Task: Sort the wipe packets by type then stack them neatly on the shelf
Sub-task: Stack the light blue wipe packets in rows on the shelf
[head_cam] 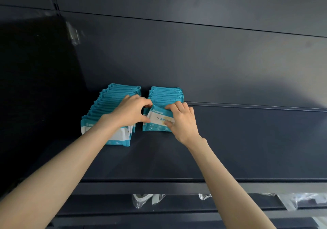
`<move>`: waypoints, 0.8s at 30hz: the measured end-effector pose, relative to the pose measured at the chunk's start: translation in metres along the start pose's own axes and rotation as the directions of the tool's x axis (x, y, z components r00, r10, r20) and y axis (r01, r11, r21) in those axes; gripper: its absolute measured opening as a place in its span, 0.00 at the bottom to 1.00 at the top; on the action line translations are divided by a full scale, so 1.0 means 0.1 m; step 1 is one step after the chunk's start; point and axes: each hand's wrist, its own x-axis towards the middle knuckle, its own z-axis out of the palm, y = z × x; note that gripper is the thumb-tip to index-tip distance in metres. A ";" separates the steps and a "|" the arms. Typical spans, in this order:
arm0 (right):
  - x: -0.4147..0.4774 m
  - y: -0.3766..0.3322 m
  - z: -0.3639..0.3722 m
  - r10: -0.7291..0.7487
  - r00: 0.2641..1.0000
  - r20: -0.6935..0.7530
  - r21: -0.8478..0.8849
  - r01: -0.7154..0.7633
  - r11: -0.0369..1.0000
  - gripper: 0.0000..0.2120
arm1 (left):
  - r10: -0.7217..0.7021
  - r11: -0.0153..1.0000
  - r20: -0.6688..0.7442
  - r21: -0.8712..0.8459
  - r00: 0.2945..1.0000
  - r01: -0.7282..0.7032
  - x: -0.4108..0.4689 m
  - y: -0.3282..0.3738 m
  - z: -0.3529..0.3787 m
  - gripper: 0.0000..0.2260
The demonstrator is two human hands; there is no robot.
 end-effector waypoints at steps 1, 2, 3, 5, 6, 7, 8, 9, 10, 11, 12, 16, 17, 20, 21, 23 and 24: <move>0.00 0.00 0.02 -0.008 1.000 -0.011 -0.023 0.008 1.000 0.21 | -0.001 1.000 -0.002 0.009 1.000 0.001 0.00 0.01 0.01 0.25; 0.01 0.00 0.04 -0.010 1.000 -0.026 -0.036 0.009 0.999 0.22 | -0.003 1.000 -0.009 0.013 1.000 0.004 -0.01 0.01 0.02 0.25; 0.00 0.00 0.05 -0.008 0.999 -0.041 -0.044 0.006 0.999 0.22 | -0.007 1.000 -0.018 0.011 1.000 0.007 -0.01 0.01 0.03 0.25; 0.00 0.01 0.07 -0.009 0.999 -0.036 -0.068 0.007 0.998 0.23 | -0.008 1.000 -0.043 -0.011 0.999 0.008 -0.01 0.01 0.07 0.25; -0.02 0.02 0.08 -0.015 1.000 -0.022 -0.085 0.013 0.996 0.24 | 0.002 1.000 -0.053 -0.015 0.999 -0.003 0.00 0.01 0.09 0.24; -0.03 0.03 0.10 -0.018 1.000 -0.011 -0.097 0.017 0.995 0.25 | 0.019 1.000 -0.060 0.002 0.998 -0.019 0.01 0.02 0.11 0.24; -0.05 0.03 0.11 -0.011 1.000 -0.002 -0.101 0.011 0.995 0.26 | 0.035 0.999 -0.063 0.034 0.997 -0.033 0.01 0.03 0.13 0.24; -0.07 0.04 0.12 0.005 1.000 0.007 -0.099 -0.004 0.995 0.27 | 0.047 0.996 -0.068 0.073 0.997 -0.042 0.02 0.03 0.15 0.23; -0.09 0.04 0.11 0.026 1.000 0.016 -0.097 -0.024 0.995 0.29 | 0.053 0.993 -0.074 0.109 0.996 -0.045 0.03 0.03 0.18 0.24; -0.11 0.06 0.11 0.049 0.998 0.029 -0.092 -0.046 0.995 0.31 | 0.057 0.989 -0.081 0.141 0.995 -0.045 0.03 0.04 0.20 0.25; -0.14 0.08 0.10 0.072 0.996 0.047 -0.082 -0.068 0.994 0.32 | 0.060 0.985 -0.089 0.169 0.994 -0.044 0.03 0.04 0.22 0.25; -0.25 0.20 0.08 0.092 0.991 0.096 -0.066 -0.085 0.994 0.36 | 0.077 0.973 -0.112 0.224 0.991 -0.051 0.04 0.04 0.27 0.25; -0.26 0.21 0.08 0.090 0.991 0.099 -0.064 -0.084 0.994 0.36 | 0.086 0.970 -0.113 0.235 0.990 -0.058 0.03 0.04 0.28 0.25; -0.25 0.23 0.09 0.092 0.991 0.097 -0.078 -0.084 0.993 0.35 | 0.111 0.961 -0.124 0.265 0.986 -0.075 0.04 0.05 0.29 0.24; -0.23 0.24 0.10 0.090 0.993 0.082 -0.084 -0.083 0.993 0.35 | 0.114 0.960 -0.131 0.270 0.985 -0.075 0.04 0.06 0.30 0.24; -0.21 0.24 0.12 0.094 0.994 0.058 -0.095 -0.088 0.992 0.34 | 0.122 0.957 -0.148 0.280 0.981 -0.077 0.06 0.07 0.31 0.22; -0.20 0.24 0.13 0.100 0.994 0.049 -0.098 -0.095 0.991 0.34 | 0.127 0.955 -0.158 0.287 0.979 -0.077 0.06 0.07 0.32 0.22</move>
